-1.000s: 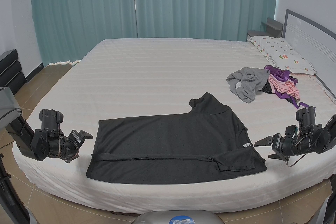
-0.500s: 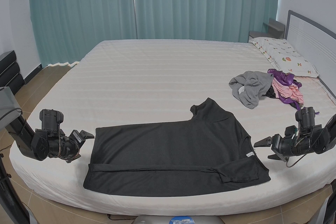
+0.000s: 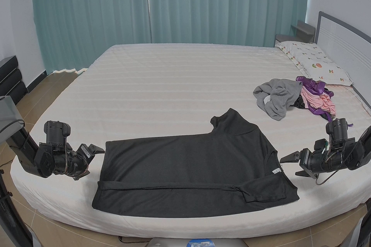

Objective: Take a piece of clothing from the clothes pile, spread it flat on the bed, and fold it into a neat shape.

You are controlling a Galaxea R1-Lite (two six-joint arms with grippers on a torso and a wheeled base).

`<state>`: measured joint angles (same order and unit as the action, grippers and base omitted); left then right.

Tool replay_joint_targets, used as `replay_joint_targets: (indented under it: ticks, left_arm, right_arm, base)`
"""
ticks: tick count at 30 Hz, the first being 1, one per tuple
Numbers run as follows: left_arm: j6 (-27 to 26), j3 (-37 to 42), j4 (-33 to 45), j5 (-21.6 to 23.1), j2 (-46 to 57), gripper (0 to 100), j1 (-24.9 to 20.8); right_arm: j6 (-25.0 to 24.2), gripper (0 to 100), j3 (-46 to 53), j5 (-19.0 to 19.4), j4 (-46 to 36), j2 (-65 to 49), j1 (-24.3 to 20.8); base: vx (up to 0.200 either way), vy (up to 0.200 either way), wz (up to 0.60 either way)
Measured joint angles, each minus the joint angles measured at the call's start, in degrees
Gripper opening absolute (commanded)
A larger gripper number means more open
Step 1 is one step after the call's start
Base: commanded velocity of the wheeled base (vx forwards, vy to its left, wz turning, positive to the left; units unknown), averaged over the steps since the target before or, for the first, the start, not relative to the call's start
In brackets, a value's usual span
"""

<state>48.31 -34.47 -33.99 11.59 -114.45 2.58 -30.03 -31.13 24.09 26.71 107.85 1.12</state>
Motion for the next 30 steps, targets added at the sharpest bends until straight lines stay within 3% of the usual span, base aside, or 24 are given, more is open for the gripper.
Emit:
replay_joint_targets:
  ticks: [13,18,30]
  left_arm:
    - [0.21,4.0,0.0,-0.02,3.17,100,-0.2]
    - [1.89,6.5,-0.09,0.0,4.91,100,-0.27]
    - [2.51,12.0,-0.35,1.56,8.83,100,-0.27]
  right_arm:
    - [0.11,100,0.55,-0.3,-0.05,-1.29,-1.67]
    - [-0.24,100,2.41,-0.48,0.71,-2.62,-4.58]
    - [-2.71,100,16.62,-0.26,22.47,-3.22,-9.56]
  base:
    - [0.0,-0.015,0.0]
    - [-0.2,0.0,0.0]
    - [-0.167,0.0,0.0]
